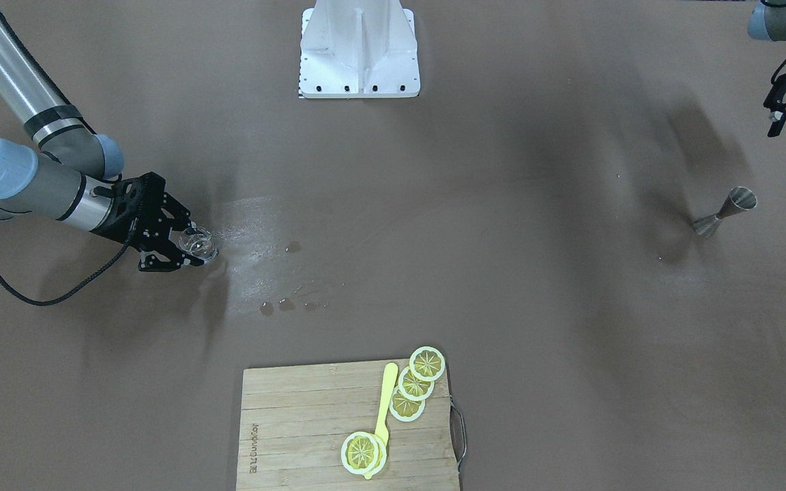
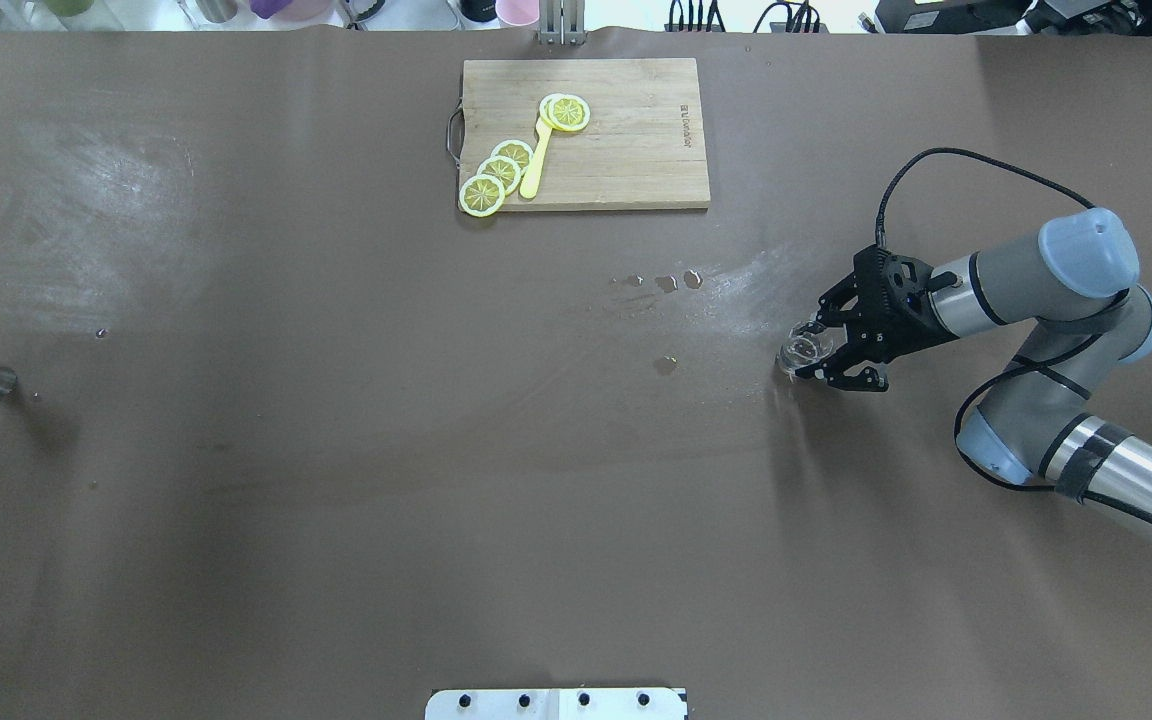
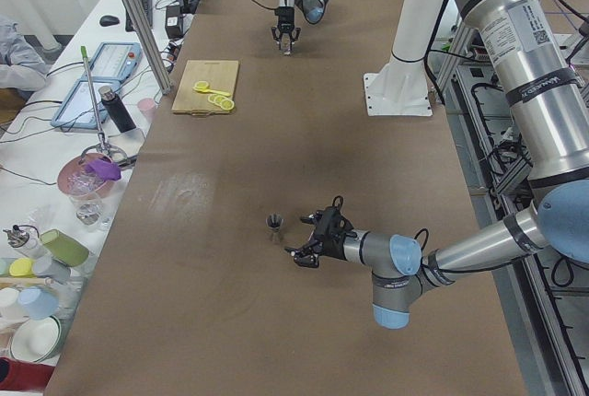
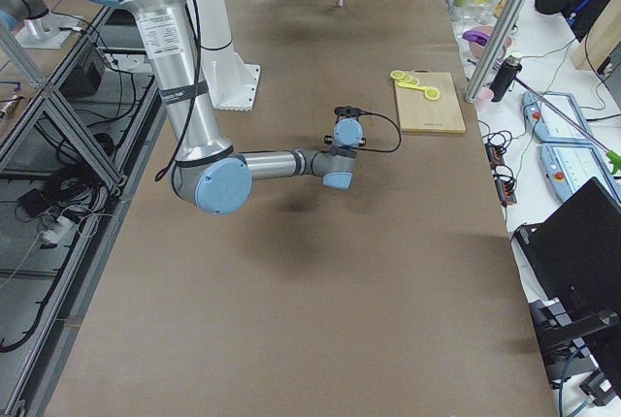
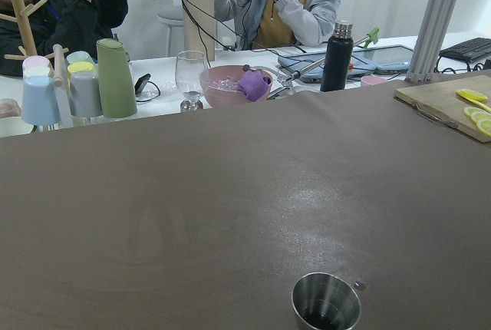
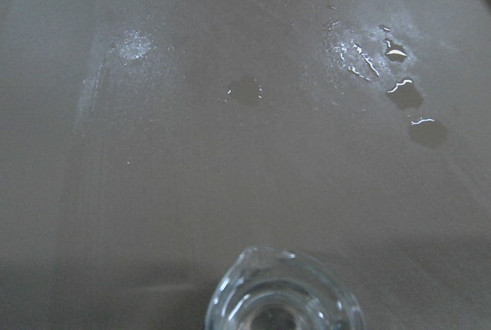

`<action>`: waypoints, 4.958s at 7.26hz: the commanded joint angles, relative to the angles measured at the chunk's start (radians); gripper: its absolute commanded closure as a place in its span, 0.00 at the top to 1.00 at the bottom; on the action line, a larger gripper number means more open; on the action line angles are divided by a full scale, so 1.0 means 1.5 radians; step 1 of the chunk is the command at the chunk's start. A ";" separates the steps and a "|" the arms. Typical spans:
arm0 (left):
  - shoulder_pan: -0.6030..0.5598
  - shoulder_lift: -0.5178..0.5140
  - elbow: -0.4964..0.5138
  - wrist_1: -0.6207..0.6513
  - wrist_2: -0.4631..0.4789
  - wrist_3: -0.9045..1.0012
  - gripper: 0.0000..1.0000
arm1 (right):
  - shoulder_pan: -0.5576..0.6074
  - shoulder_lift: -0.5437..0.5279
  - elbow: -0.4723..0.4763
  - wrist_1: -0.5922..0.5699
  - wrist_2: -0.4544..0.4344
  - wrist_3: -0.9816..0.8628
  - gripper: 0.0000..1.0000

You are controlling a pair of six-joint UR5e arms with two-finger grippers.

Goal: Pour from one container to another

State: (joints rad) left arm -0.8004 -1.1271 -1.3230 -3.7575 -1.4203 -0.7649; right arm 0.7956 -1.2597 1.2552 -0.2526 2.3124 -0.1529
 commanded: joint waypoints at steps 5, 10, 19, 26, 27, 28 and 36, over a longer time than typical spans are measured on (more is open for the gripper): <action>0.423 0.015 0.005 -0.017 0.544 -0.014 0.98 | 0.076 -0.003 0.010 -0.003 0.021 0.000 0.00; 0.606 0.006 0.035 -0.012 0.755 -0.096 0.98 | 0.125 0.000 -0.001 -0.009 0.028 -0.108 0.00; 0.566 0.001 0.044 0.405 0.745 -0.497 0.98 | 0.184 0.005 0.156 -0.208 0.157 -0.084 0.00; 0.511 -0.041 0.028 0.570 0.776 -0.640 0.96 | 0.196 -0.007 0.163 -0.208 0.192 -0.066 0.00; 0.498 -0.051 0.023 0.573 0.774 -0.634 0.95 | 0.199 -0.007 0.162 -0.208 0.192 -0.062 0.00; 0.483 -0.062 0.016 0.598 0.775 -0.630 0.95 | 0.202 -0.007 0.162 -0.206 0.194 -0.053 0.00; 0.348 -0.157 -0.010 0.761 0.690 -0.614 0.82 | 0.204 -0.004 0.153 -0.218 0.202 -0.040 0.00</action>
State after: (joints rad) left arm -0.2602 -1.3533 -1.3372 -2.6431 -0.3746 -1.6847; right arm 1.1014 -1.2668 1.4841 -0.5778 2.6149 -0.2185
